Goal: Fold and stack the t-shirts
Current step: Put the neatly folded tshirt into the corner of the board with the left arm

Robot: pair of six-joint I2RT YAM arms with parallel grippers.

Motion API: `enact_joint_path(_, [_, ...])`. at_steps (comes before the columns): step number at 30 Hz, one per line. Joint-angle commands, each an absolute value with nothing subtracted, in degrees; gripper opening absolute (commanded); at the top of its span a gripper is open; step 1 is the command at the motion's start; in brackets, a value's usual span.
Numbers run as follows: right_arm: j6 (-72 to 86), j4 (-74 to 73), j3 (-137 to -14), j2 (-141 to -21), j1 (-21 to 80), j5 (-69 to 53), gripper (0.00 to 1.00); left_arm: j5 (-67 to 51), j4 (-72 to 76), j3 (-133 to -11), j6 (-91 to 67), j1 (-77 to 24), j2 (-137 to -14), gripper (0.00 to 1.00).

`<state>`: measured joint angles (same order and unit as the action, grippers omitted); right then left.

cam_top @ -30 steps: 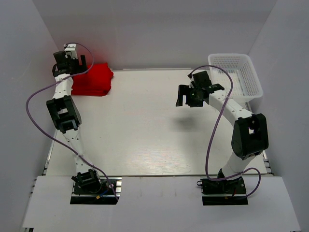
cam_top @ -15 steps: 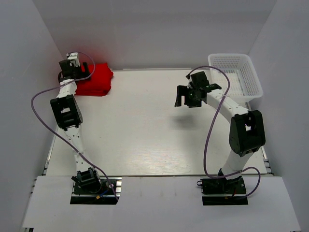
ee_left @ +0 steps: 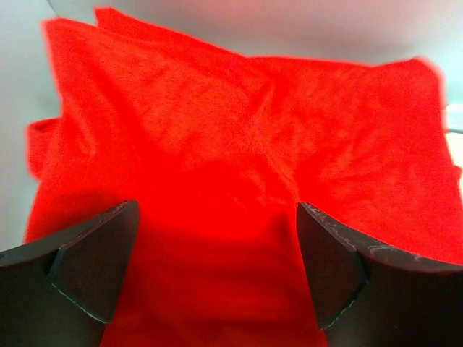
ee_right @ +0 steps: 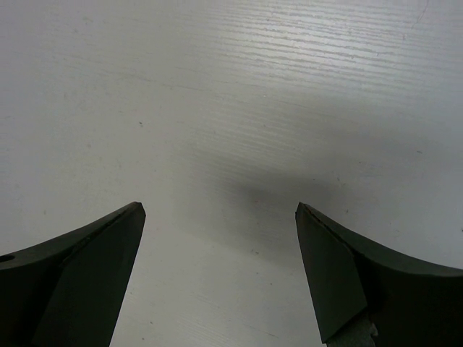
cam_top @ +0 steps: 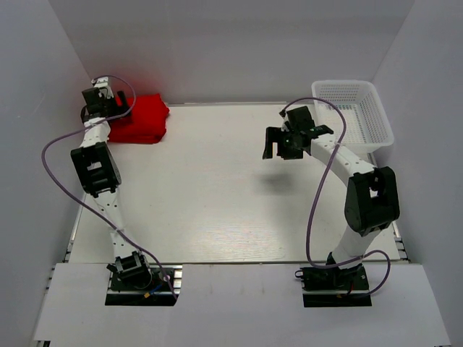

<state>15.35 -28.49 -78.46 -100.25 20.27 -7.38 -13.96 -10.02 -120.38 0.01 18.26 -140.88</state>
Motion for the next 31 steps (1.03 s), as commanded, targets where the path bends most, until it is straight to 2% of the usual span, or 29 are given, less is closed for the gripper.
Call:
enact_joint_path(1, [14.06,-25.41,-77.53,-94.06,20.30,-6.07,0.91,-15.56,-12.99,-120.23,-2.55,17.76,-129.66,1.00])
enact_joint_path(7, [17.48,-14.51,-66.12,-85.70,20.13,-7.12,0.91,-17.67,-18.36,-111.47,-3.16,15.22,-118.50,1.00])
enact_joint_path(12, [18.02,-11.95,-61.53,-80.96,20.13,-6.59,0.91,-16.61,-18.98,-92.40,-6.15,11.00,-103.03,1.00])
enact_joint_path(14, [18.72,-12.04,-59.60,-79.64,20.21,-6.24,0.91,-11.46,-21.52,-85.74,-7.12,7.22,-95.04,1.00])
enact_joint_path(15, [18.81,-11.69,-58.46,-78.93,20.30,-6.41,0.91,-8.38,-22.66,-83.69,-10.95,6.34,-92.23,1.00])
enact_joint_path(19, [19.94,-10.29,-55.29,-75.95,20.13,-8.26,0.91,-8.35,-19.08,-67.55,-17.05,3.44,-78.42,1.00])
enact_joint_path(24, [20.65,-10.11,-52.48,-72.87,20.13,-6.86,0.91,-0.81,-29.85,-67.68,-15.82,1.23,-73.13,1.00])
enact_joint_path(31, [20.21,-5.54,-46.41,-66.89,20.21,-7.73,0.91,1.41,-29.97,-66.53,-15.82,0.70,-68.91,1.00])
